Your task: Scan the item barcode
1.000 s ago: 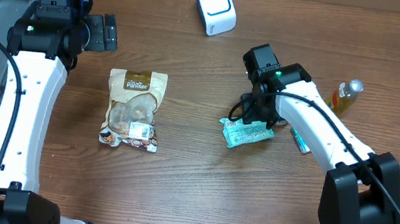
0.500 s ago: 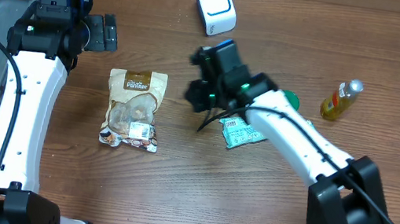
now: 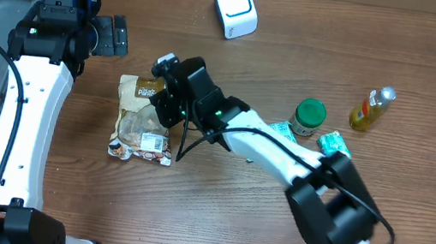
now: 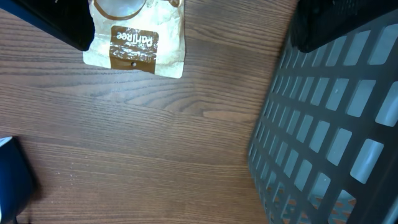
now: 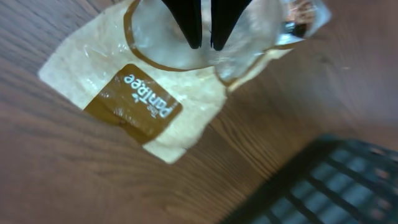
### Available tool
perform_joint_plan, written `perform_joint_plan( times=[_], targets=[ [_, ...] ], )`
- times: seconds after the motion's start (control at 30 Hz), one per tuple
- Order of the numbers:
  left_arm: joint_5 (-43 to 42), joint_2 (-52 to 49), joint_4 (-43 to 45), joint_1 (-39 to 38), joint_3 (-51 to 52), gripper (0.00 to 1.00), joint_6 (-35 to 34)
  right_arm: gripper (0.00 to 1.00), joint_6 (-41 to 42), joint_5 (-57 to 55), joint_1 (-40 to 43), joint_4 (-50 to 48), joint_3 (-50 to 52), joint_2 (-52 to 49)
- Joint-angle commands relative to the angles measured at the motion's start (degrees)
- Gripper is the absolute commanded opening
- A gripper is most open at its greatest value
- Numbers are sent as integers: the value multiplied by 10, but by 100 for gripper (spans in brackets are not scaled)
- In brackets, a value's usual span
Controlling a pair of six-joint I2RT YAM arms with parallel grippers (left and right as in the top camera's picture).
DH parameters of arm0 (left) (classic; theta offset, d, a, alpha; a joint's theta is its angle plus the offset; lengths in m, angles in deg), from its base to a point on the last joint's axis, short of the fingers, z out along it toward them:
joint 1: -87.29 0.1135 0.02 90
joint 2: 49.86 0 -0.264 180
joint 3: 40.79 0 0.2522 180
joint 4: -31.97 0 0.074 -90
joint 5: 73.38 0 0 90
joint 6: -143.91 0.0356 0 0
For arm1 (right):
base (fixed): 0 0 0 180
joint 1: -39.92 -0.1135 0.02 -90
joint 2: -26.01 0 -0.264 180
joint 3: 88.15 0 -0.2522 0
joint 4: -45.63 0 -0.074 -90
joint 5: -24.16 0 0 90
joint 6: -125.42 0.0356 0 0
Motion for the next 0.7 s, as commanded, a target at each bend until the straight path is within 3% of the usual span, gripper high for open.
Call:
perform_joint_plan(
  times=[0.0, 0.3, 0.67],
  targets=[
    [2, -2, 1, -4, -4, 100, 4, 4, -3, -5, -5, -31, -11, -43],
    [2, -2, 1, -4, -4, 99, 4, 4, -2, -52, 3, -45, -11, -90],
    [2, -2, 1, -4, -4, 100, 4, 4, -2, -151, 48, 186, -11, -46]
  ],
)
